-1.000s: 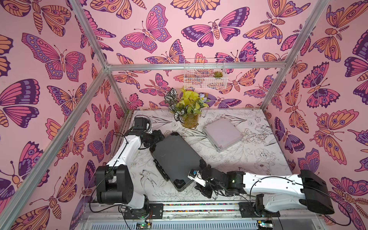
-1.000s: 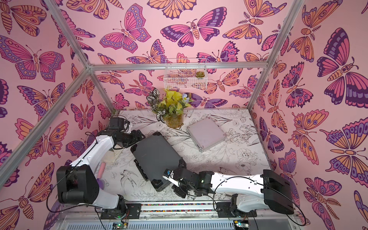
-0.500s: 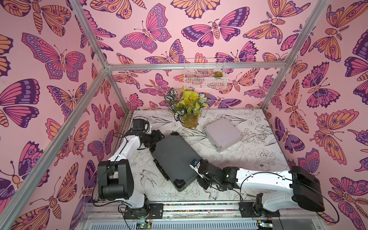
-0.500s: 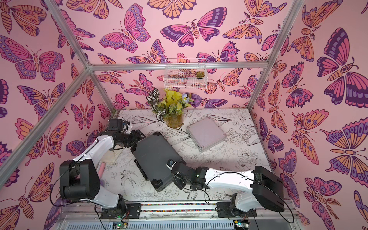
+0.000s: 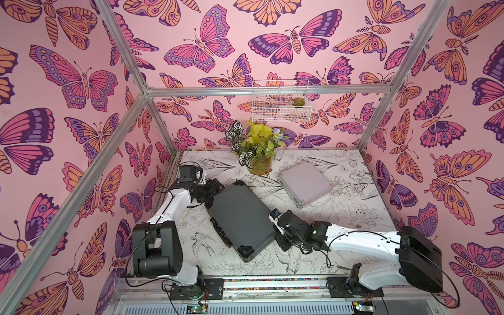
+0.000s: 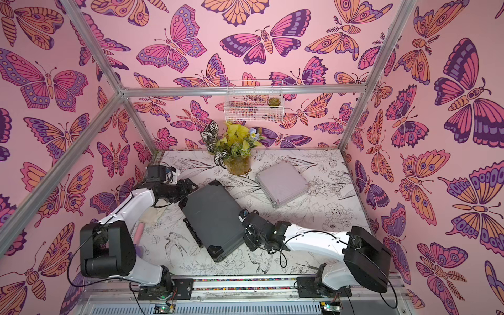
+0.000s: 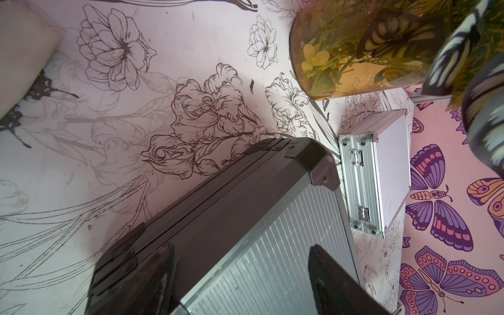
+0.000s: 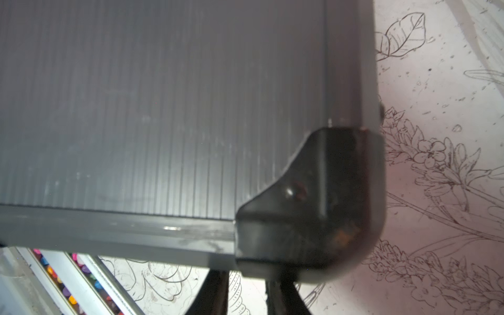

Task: Open the poker set cases
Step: Adjust the poker set case at the center of the board.

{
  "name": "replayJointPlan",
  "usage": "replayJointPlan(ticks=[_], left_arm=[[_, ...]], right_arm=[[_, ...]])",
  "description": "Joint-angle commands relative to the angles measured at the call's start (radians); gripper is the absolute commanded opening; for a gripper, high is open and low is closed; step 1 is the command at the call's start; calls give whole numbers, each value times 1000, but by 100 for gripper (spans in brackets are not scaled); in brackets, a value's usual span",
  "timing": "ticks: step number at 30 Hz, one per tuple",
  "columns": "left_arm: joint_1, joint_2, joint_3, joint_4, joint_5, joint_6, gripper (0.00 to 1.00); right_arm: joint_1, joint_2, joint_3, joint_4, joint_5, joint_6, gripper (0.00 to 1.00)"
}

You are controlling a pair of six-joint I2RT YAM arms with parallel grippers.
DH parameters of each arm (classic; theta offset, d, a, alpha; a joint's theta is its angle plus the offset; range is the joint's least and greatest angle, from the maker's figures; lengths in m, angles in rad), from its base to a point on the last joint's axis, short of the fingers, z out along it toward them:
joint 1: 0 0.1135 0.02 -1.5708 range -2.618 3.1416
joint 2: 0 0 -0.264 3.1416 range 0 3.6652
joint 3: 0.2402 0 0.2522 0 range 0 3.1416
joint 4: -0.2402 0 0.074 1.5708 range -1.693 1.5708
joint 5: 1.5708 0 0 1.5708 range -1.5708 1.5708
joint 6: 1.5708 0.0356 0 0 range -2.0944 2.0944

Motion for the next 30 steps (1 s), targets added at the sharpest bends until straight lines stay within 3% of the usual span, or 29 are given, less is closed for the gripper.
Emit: replayJointPlan(ticks=[1,10,30], left_arm=[[-2,25,-47,-128,49,-12,78],[-2,27,-60,-115,69,-26,78],[-1,30,-49,-130,62,-6,79]], right_arm=[[-63,7,41,108,73,36,28],[-148,67,51,182,31,86,28],[-185,116,94,231,12,107,35]])
